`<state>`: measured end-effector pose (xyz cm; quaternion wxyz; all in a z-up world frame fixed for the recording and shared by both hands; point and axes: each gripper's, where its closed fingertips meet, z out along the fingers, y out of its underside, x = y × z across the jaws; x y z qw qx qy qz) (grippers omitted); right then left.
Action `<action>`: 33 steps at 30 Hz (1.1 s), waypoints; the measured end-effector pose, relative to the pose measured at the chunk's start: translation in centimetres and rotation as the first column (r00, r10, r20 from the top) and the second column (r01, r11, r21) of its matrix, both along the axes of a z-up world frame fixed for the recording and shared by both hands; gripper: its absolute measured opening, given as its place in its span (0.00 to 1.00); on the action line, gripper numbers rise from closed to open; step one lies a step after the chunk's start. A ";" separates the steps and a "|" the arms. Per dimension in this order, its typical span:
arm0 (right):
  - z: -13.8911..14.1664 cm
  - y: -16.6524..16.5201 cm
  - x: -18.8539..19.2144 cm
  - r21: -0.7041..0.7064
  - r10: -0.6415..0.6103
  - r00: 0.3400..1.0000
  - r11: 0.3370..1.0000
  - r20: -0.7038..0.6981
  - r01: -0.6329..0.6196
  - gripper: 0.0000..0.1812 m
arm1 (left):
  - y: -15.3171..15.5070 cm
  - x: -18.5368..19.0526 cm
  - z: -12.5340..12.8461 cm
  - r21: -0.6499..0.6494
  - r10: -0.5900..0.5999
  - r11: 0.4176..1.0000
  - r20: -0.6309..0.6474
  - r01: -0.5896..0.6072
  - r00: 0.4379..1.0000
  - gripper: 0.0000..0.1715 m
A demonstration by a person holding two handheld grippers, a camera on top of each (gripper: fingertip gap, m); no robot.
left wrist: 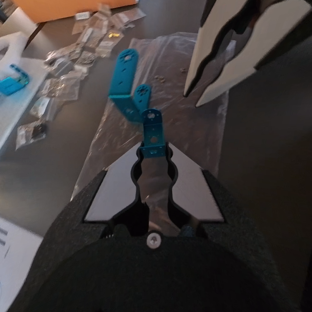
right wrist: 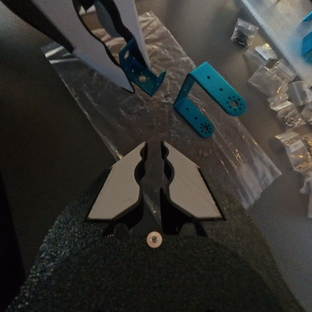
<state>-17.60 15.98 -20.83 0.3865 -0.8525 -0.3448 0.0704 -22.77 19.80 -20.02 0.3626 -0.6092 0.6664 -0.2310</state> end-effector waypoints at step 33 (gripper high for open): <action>-0.8 0.9 -2.4 -0.179 0.190 0.974 0.961 -0.124 -0.210 0.09 | 1.0 -2.7 0.4 0.052 0.101 0.993 0.006 -0.102 0.995 0.14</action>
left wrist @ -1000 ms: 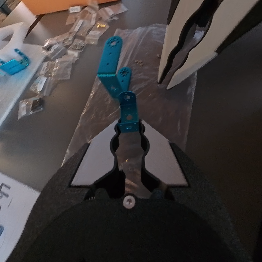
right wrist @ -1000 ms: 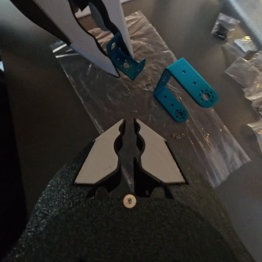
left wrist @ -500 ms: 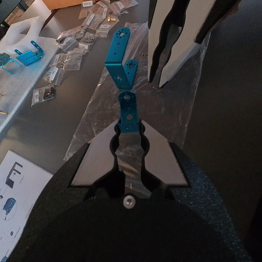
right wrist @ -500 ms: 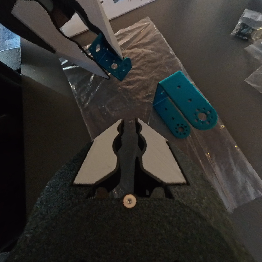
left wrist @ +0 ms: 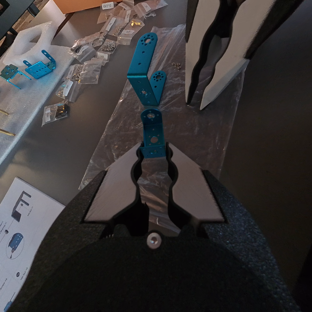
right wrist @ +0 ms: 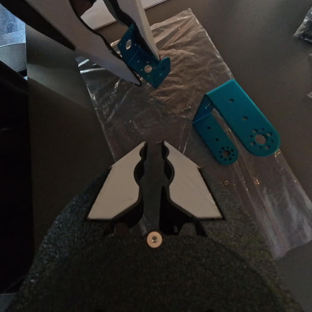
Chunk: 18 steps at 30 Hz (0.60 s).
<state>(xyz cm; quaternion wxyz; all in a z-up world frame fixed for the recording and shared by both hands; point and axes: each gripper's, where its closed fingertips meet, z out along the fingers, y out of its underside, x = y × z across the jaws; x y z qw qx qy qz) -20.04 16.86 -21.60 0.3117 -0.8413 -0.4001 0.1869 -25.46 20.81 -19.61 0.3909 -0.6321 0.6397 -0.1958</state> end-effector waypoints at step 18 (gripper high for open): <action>0.2 -0.8 0.1 0.006 0.022 1.000 1.000 0.014 -0.022 0.06 | -0.1 -0.4 -0.2 -0.001 0.004 1.000 -0.001 -0.004 1.000 0.14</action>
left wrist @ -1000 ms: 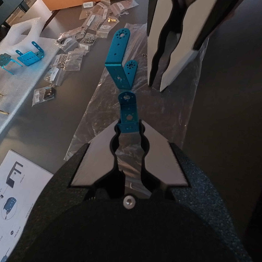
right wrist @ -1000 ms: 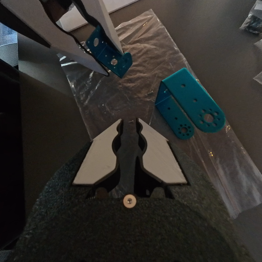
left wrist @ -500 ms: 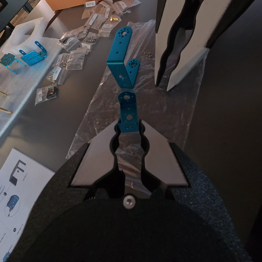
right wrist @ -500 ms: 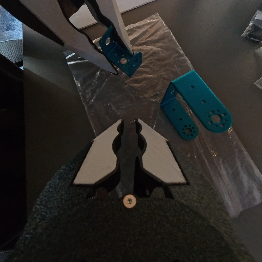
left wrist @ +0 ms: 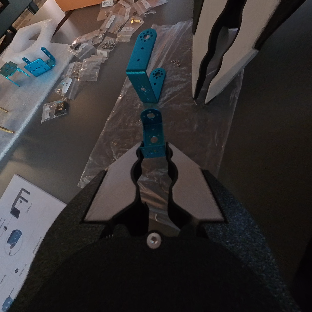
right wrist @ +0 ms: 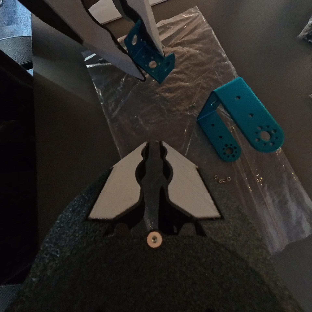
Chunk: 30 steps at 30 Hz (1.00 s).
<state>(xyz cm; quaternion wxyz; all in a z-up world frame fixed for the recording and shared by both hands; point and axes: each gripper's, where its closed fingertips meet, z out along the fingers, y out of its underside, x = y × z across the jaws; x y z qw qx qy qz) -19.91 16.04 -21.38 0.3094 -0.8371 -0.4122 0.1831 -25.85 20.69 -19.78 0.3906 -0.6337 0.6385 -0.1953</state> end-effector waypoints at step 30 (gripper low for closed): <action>2.7 1.6 -0.3 0.178 -0.083 0.992 0.979 -0.098 0.100 0.00 | -1.1 1.4 -0.5 -0.088 -0.017 0.996 0.005 0.018 1.000 0.14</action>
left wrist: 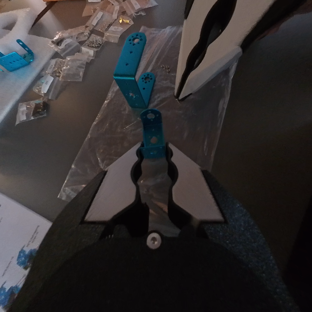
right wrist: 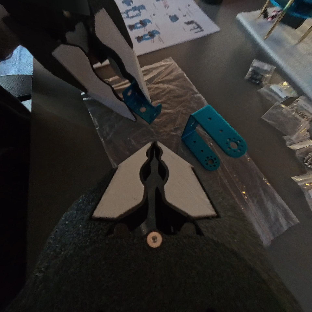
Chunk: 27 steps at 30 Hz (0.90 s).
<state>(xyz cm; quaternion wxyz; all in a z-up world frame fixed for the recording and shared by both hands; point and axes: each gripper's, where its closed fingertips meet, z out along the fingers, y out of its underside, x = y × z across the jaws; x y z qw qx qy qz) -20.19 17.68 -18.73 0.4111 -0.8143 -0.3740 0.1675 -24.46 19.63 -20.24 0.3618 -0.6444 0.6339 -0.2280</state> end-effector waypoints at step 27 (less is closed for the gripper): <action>-1.6 -0.8 -1.3 -0.037 0.002 0.996 0.999 0.089 0.001 0.05 | 1.2 0.1 0.1 -0.201 0.079 0.976 -0.004 -0.078 0.997 0.14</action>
